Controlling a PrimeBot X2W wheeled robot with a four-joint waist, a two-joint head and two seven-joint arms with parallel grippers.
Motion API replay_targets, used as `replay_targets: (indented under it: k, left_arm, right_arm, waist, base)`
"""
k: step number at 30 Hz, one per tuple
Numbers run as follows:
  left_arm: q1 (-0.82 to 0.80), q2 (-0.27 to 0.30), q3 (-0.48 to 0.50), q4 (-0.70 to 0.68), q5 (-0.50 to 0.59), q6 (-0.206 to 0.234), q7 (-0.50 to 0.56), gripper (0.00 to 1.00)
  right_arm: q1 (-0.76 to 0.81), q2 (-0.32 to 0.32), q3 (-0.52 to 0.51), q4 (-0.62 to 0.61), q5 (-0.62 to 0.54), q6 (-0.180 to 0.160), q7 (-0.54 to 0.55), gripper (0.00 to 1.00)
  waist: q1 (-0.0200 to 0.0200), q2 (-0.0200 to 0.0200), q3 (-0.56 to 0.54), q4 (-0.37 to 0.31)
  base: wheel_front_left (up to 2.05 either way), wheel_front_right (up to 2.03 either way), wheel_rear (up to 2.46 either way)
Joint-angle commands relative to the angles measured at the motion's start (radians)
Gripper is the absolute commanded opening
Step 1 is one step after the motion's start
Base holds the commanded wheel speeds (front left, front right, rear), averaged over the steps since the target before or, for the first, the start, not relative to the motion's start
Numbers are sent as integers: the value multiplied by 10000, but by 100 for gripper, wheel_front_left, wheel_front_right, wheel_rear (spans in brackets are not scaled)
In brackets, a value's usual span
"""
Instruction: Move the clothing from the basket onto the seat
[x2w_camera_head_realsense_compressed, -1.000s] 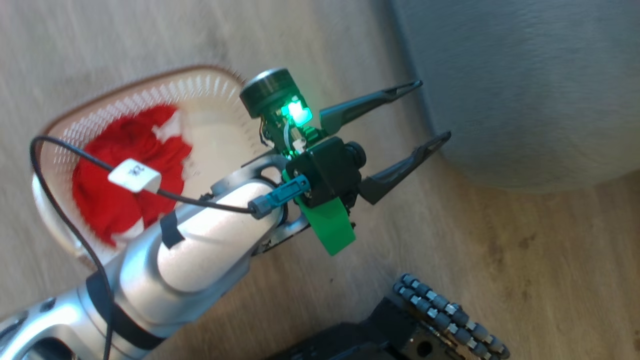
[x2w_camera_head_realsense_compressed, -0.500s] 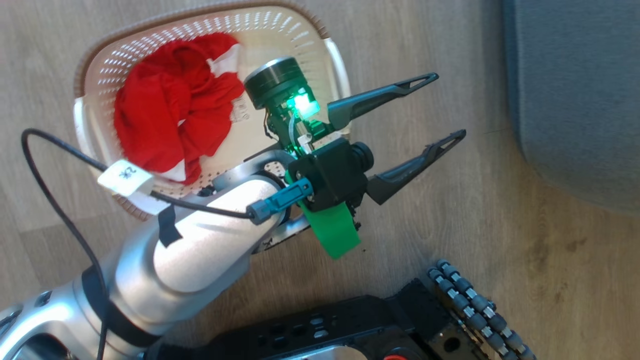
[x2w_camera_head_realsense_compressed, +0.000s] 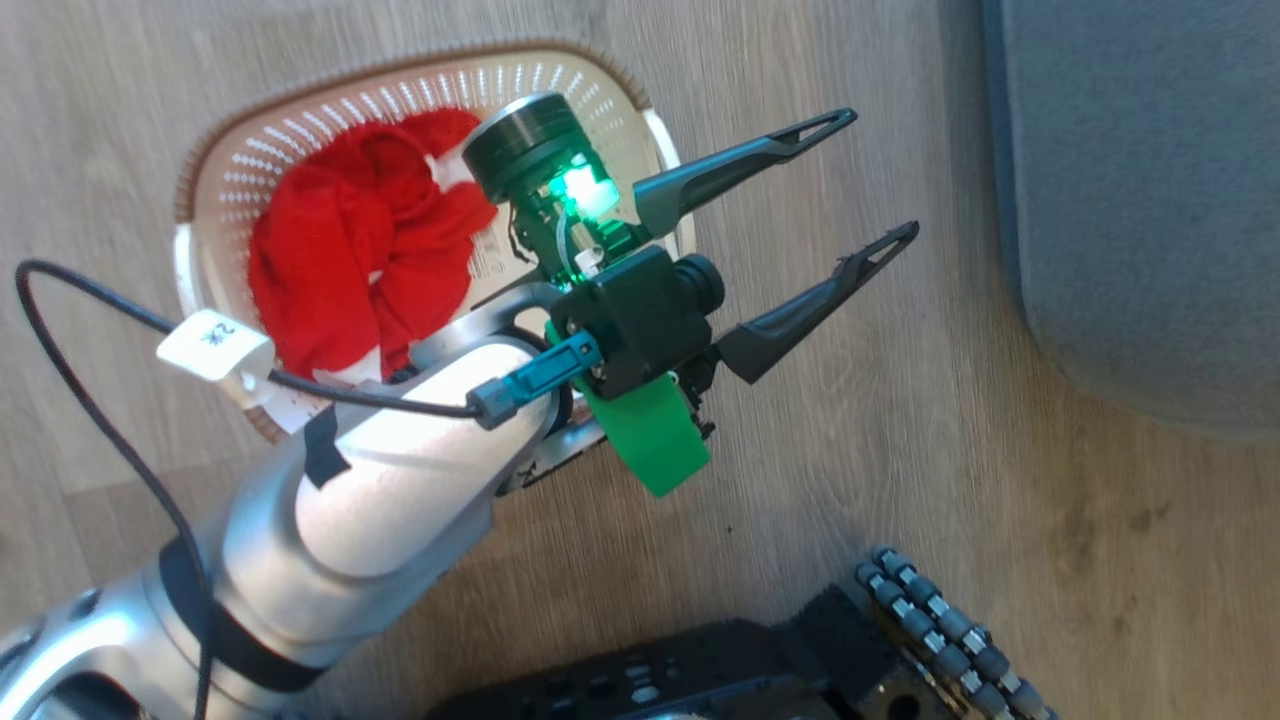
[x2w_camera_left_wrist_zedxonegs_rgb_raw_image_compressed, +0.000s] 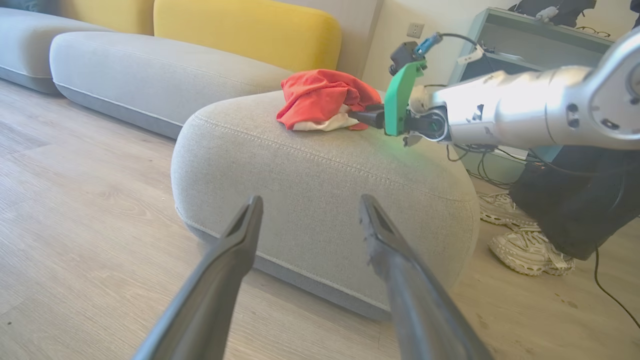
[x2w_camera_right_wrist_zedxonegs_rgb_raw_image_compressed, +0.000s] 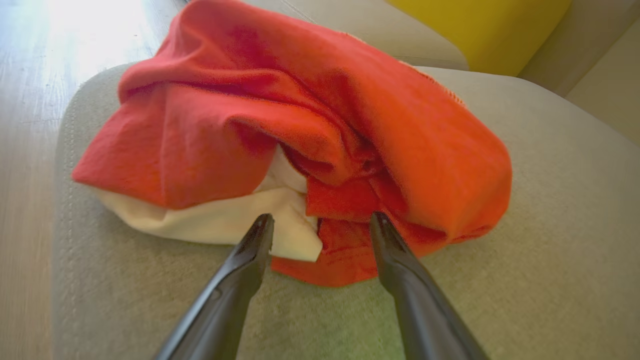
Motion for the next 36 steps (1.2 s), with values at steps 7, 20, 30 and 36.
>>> replay_targets:
  k: [7, 20, 30, 36]
  left_arm:
    - [946, -262, 963, -157, 84, -13, -51, 100]
    - [3299, -570, 3608, 666, 252, -13, -51, 100]
    - [5094, -929, 6094, 1974, 711, -9, -51, 100]
    - [6190, -1182, 7995, 2585, 1092, 156, -51, 100]
  right_arm:
    - [2261, -229, 1169, -1761, 1335, -4, -63, 100]
    - [4594, 324, 3444, -4178, 2417, -4, -64, 100]
    - [6046, 775, 4733, -5002, 2972, -4, -64, 100]
    - [6858, 1292, 5492, -5260, 3069, -4, -64, 100]
  waist:
    - [1, 0, -1354, 470]
    - [1, 0, -3918, 1558]
    - [1, 0, -5638, 2511]
    - [1, 0, -6498, 2692]
  base:
    - [0, 0, 0]
    - [0, 0, 0]
    - [0, 0, 0]
    - [0, 0, 0]
